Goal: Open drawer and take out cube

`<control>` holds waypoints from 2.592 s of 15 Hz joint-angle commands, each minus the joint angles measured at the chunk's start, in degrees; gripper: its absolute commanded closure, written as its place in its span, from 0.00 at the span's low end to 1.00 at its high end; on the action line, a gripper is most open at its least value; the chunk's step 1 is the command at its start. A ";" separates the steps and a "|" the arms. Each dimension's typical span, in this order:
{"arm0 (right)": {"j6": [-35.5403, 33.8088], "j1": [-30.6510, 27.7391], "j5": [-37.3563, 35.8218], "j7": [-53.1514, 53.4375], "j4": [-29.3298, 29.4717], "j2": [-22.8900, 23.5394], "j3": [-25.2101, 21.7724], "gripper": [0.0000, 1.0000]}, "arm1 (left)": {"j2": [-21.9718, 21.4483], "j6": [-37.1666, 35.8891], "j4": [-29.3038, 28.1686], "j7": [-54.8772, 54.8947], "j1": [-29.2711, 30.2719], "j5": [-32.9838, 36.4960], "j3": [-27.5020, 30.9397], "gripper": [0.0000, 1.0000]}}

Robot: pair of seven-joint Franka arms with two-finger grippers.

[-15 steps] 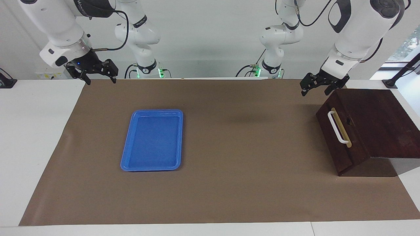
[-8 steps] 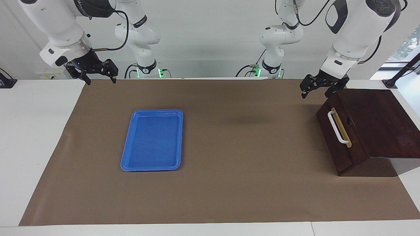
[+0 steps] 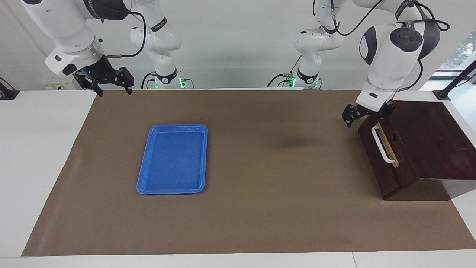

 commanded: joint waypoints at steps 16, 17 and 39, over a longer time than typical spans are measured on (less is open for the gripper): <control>-0.72 0.04 0.11 0.85 0.01 -0.21 -0.01 0.00 | 4.67 19.60 -10.74 2.35 6.78 10.89 0.48 0.00; -0.72 0.04 0.11 0.85 0.01 -0.21 -0.01 0.00 | 4.67 19.60 -10.74 2.35 6.69 10.89 0.48 0.00; -0.72 0.04 0.11 0.85 0.01 -0.21 -0.01 0.00 | 4.85 18.55 -9.78 0.86 -7.11 7.55 0.04 0.00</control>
